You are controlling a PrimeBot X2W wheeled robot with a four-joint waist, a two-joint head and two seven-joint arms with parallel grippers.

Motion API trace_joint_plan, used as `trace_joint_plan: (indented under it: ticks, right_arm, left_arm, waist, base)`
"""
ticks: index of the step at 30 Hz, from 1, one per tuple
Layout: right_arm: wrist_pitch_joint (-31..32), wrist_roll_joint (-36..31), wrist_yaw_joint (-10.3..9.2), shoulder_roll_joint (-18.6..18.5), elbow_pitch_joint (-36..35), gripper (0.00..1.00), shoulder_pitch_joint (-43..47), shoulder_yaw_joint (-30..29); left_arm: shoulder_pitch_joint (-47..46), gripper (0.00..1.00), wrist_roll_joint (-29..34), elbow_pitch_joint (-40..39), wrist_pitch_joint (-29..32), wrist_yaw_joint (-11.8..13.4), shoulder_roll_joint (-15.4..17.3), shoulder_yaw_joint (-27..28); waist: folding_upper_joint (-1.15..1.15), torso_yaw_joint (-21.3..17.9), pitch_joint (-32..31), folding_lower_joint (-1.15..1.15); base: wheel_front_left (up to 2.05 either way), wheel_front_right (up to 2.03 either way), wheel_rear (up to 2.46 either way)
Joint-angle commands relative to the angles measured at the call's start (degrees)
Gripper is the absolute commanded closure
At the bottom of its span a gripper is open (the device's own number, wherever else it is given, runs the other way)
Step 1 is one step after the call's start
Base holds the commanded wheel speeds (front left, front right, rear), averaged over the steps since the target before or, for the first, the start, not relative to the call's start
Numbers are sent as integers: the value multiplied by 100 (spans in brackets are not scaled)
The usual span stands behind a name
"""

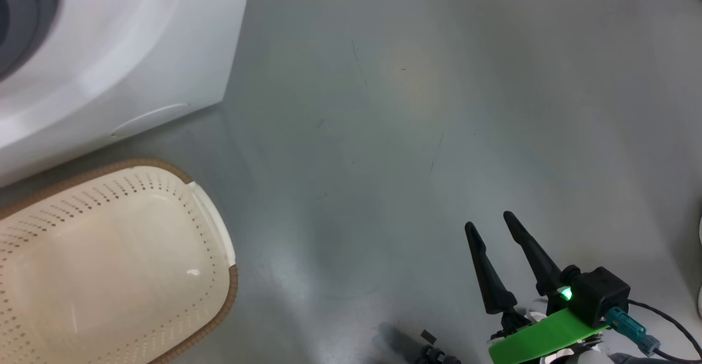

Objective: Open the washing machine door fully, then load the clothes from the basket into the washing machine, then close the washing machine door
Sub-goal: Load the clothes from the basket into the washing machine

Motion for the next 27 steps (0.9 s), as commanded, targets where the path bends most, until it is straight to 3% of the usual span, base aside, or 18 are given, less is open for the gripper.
trace_joint_plan:
  ticks: [1,8,9,11,12,13,27]
  right_arm:
    - [-28,60,35,-76,-131,0,-45,116]
    - [-28,57,35,-76,-95,0,-28,194]
    - [-28,57,35,-76,-88,0,-22,192]
    - [-28,55,35,-76,-72,0,-11,178]
    - [-28,55,35,-76,-63,0,-6,165]
    - [-28,53,35,-76,-56,0,1,154]
    - [-28,-105,35,-76,-10,0,-58,-51]
  left_arm:
    - [-140,100,31,-95,-33,63,309,65]
    - [-253,100,77,465,66,118,315,-37]
    - [-281,93,79,560,121,130,302,-55]
    - [-341,60,105,706,194,158,280,-109]
    - [-362,4,108,765,198,167,258,-128]
    - [-372,0,121,834,222,172,238,-160]
    - [-77,0,-98,1294,39,283,-484,-241]
  waist:
    - [0,-7,70,0]
    - [0,-59,51,0]
    - [0,-57,39,0]
    - [0,-44,9,0]
    - [0,-31,-17,0]
    - [0,-18,-48,0]
    - [0,553,-599,0]
  base:
    - [0,0,0]
    - [0,0,0]
    - [0,0,0]
    - [0,0,0]
    - [0,0,0]
    - [0,0,0]
    - [0,0,0]
